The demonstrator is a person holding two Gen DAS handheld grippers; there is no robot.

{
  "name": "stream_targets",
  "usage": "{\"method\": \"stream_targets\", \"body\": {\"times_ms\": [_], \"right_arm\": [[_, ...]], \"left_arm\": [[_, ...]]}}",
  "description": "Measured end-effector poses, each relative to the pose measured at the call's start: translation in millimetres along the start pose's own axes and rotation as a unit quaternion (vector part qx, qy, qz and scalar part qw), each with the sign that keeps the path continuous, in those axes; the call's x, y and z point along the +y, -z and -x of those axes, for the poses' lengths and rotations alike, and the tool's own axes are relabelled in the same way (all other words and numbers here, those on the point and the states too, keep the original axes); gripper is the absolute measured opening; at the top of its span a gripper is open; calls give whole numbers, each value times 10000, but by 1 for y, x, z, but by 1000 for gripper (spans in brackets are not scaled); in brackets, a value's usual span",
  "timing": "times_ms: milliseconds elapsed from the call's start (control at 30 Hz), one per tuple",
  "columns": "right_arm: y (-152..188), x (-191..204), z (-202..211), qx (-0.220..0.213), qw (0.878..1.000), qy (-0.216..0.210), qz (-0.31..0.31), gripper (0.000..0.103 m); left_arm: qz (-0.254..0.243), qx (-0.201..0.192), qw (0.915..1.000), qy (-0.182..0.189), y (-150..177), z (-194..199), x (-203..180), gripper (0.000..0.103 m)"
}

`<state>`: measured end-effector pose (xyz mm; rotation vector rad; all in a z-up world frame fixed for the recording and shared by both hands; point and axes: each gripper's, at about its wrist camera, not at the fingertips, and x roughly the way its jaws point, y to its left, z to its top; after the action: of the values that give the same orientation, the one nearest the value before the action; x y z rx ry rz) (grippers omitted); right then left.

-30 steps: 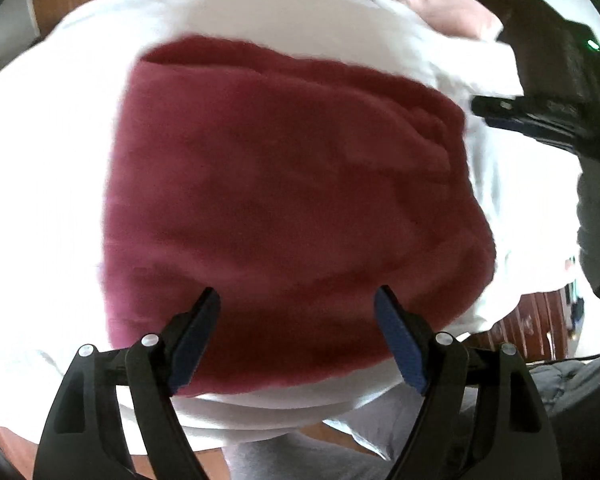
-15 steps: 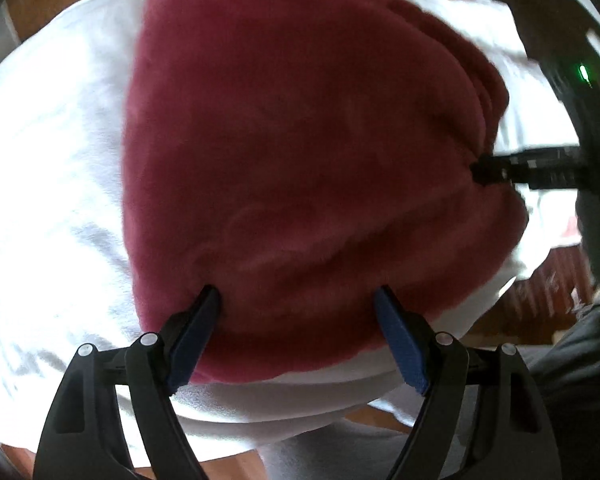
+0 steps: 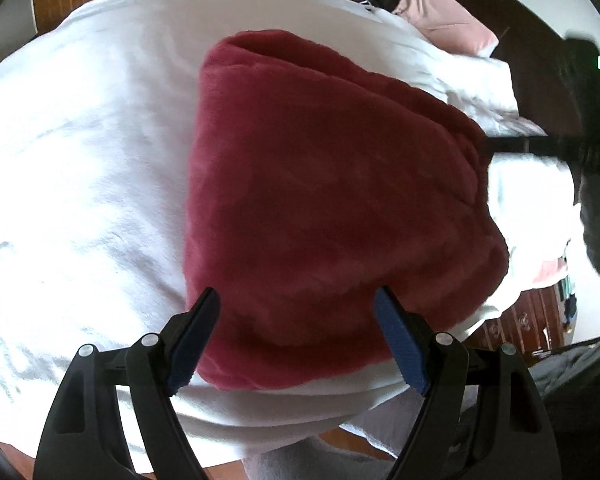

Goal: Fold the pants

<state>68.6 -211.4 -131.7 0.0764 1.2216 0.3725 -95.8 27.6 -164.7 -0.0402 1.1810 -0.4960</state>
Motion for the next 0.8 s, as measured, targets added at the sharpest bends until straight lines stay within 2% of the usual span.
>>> {"method": "stream_targets", "body": {"times_ms": [167, 233, 333, 467, 500, 567, 667, 700, 800], "right_arm": [[-72, 37, -20, -317, 9985, -385, -239, 55], [-100, 39, -34, -322, 9975, -532, -323, 55], [-118, 54, -55, -213, 9972, -640, -318, 55], [-136, 65, -91, 156, 9969, -681, -365, 54], [-138, 67, -100, 249, 9963, -744, -365, 39], [-143, 71, -112, 400, 9968, -621, -301, 18], [-145, 68, -122, 435, 9981, -297, -320, 10], [-147, 65, -127, 456, 9983, -98, -356, 9], [-146, 64, -142, 545, 9979, 113, -343, 9]], "left_arm": [[132, 106, 9998, 64, -6, -7, 9, 79], [137, 119, 9998, 110, -4, -10, 8, 79], [150, 155, 9996, 174, 1, -11, 20, 79], [133, 195, 9994, 244, 2, -8, 29, 79], [138, 204, 9994, 263, 3, -9, 29, 79], [142, 226, 9992, 287, 3, -13, 29, 79], [108, 334, 9989, 306, 7, -19, 31, 79], [95, 374, 9988, 312, 10, -23, 31, 79], [-23, 495, 9984, 288, 15, -33, 29, 79]]}}
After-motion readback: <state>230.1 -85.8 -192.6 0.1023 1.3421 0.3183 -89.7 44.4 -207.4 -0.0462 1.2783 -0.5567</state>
